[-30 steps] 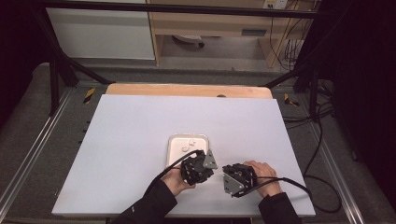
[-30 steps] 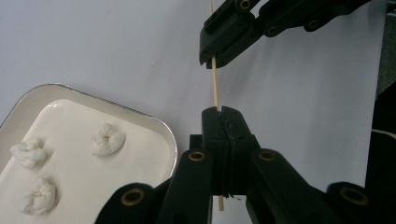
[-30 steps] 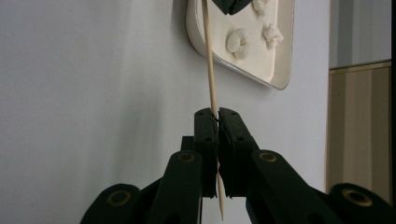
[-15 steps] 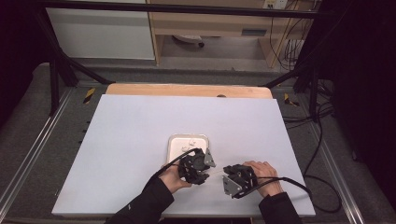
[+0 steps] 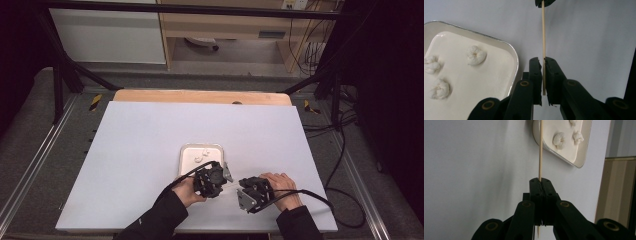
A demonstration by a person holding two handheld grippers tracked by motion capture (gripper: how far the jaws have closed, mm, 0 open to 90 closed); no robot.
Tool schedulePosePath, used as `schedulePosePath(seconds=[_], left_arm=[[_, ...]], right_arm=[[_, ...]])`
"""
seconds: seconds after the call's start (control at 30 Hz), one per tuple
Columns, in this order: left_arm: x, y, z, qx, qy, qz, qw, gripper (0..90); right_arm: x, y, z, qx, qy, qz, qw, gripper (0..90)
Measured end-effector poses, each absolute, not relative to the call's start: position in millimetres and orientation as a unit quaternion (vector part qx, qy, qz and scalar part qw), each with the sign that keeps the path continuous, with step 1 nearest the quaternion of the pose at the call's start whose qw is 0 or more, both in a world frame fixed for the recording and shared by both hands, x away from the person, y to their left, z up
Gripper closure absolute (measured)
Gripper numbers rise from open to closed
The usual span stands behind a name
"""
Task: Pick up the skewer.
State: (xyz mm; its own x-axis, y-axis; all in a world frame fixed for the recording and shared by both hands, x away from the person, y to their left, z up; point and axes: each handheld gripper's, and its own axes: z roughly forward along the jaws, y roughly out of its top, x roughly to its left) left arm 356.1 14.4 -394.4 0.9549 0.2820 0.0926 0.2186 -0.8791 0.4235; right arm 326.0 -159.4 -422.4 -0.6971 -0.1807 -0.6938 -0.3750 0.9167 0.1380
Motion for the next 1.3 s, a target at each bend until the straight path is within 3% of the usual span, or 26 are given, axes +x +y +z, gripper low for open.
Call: schedulePosePath(seconds=[0.03, 0.57, 0.7, 0.83, 0.87, 0.9, 0.93, 1.2, 1.3], left_arm=[[356, 14, -394, 0.967, 0.13, 0.075, 0.207, 87.1], [354, 17, -395, 0.964, 0.127, 0.084, 0.216, 89.0], [355, 23, -396, 0.962, 0.134, 0.091, 0.218, 89.0], [358, 35, -399, 0.959, 0.142, 0.09, 0.229, 88.9], [359, 38, -399, 0.959, 0.144, 0.091, 0.228, 88.9], [359, 41, -400, 0.958, 0.147, 0.092, 0.229, 88.9], [359, 44, -400, 0.957, 0.151, 0.094, 0.23, 88.9], [358, 70, -397, 0.944, 0.184, 0.102, 0.253, 88.8], [357, 80, -396, 0.939, 0.196, 0.102, 0.263, 88.7]], right_arm=[[326, -159, -423, -0.152, 0.911, 0.134, 0.359, 89.6], [327, -159, -422, -0.14, 0.911, 0.143, 0.359, 88.3], [329, -161, -418, -0.097, 0.915, 0.181, 0.348, 76.9], [334, -170, -411, -0.029, 0.919, 0.234, 0.316, 60.0], [334, -170, -411, -0.029, 0.919, 0.234, 0.316, 60.0], [336, -175, -410, 0.006, 0.919, 0.257, 0.301, 52.4], [336, -175, -410, 0.006, 0.919, 0.257, 0.301, 52.4], [345, -197, -407, 0.143, 0.9, 0.329, 0.246, 24.1], [349, -205, -408, 0.183, 0.894, 0.344, 0.22, 18.4]])
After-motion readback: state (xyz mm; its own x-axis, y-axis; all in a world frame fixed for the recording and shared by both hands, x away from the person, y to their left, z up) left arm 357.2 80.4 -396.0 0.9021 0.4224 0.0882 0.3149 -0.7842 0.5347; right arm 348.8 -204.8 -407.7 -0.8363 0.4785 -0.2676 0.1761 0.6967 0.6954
